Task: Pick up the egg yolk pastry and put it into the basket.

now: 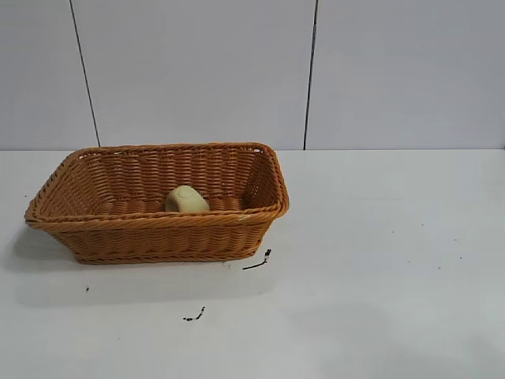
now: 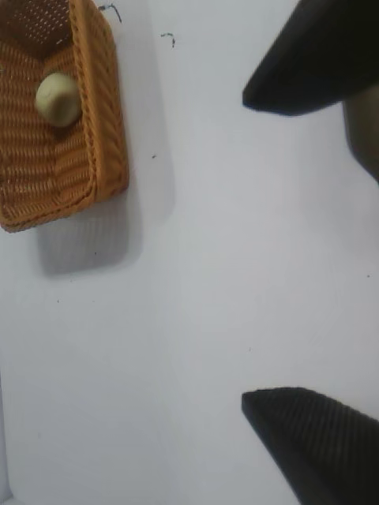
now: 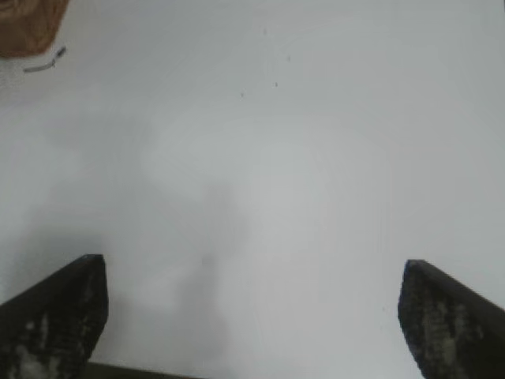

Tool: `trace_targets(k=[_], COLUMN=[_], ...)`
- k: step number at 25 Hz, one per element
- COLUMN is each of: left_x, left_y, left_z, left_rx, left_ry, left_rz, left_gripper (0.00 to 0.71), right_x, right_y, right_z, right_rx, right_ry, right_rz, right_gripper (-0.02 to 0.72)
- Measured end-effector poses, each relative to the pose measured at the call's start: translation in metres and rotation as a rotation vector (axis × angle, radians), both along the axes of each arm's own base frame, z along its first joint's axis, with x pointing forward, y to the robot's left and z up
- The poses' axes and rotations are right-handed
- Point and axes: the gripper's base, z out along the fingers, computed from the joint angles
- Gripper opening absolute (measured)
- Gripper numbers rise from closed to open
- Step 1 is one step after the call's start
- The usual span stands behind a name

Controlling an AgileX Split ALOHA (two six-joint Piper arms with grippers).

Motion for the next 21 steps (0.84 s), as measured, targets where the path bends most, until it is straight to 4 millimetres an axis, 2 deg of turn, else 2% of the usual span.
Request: trace_targets(k=[6, 21], left_x=[0.000, 0.000], left_y=[0.000, 0.000], left_z=[0.000, 0.000], left_rx=[0.000, 0.000], left_ry=[0.000, 0.000], left_rz=[0.000, 0.000], left_gripper=[0.696, 0.696], right_x=[-0.023, -0.024], right_y=[-0.002, -0.002], right_z=[0.001, 0.001], right_rx=[0.010, 0.010], right_ry=[-0.154, -0.157], right_rz=[0.000, 0.000], right_gripper=[0.693, 0.693])
